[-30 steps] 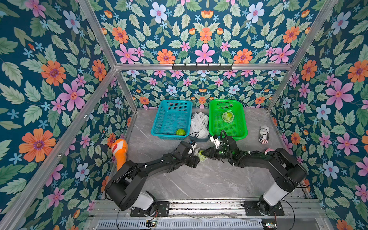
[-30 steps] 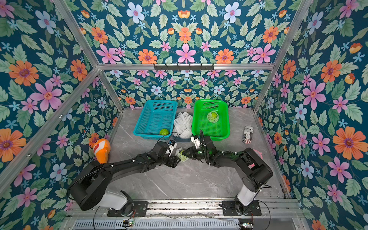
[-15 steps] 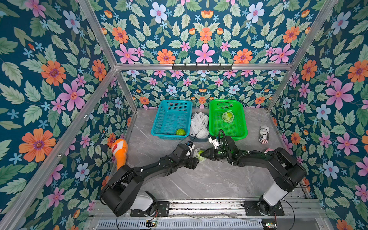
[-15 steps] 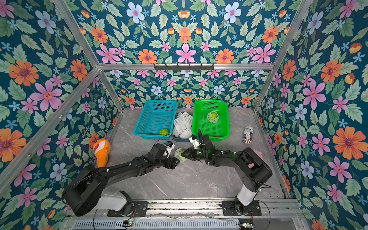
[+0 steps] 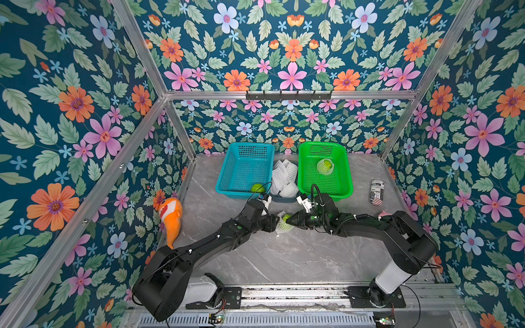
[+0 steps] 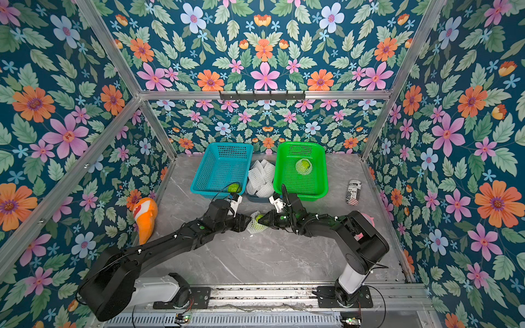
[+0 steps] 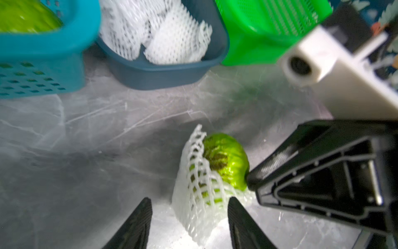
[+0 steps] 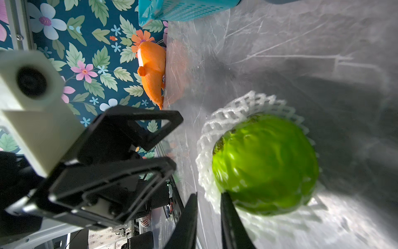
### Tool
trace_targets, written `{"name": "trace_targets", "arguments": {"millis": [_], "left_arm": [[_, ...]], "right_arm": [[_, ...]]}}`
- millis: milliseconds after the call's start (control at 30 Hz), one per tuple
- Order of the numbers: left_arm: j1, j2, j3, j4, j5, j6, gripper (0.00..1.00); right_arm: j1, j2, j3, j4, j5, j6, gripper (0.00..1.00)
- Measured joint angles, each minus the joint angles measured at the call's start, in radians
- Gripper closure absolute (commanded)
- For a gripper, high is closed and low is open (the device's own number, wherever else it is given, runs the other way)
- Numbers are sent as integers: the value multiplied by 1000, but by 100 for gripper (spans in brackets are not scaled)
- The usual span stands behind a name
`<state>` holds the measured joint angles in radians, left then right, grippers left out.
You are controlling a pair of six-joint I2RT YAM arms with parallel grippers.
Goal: Sleeve custard apples in foam nets
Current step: Put on the foam net on the custard apple.
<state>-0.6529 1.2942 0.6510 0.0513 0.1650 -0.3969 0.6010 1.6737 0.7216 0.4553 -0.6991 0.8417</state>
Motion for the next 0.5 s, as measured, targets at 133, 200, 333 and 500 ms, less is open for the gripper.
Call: {"name": "trace_targets", "arguments": {"millis": [133,200,333,500], "left_arm": [[11,58,81,-17,51,-24,45],[10,103,126,-37,87,-45,47],[11,171,181,-87,132,-48,49],[11,196,209,-158,139,-48,51]], "right_arm": [[0,0,0,-2,0,-6,77],[0,0,0,-2,0,-6,78],[0,0,0,-2,0,-6,77],[4,1,0,-1,0,-7,78]]}}
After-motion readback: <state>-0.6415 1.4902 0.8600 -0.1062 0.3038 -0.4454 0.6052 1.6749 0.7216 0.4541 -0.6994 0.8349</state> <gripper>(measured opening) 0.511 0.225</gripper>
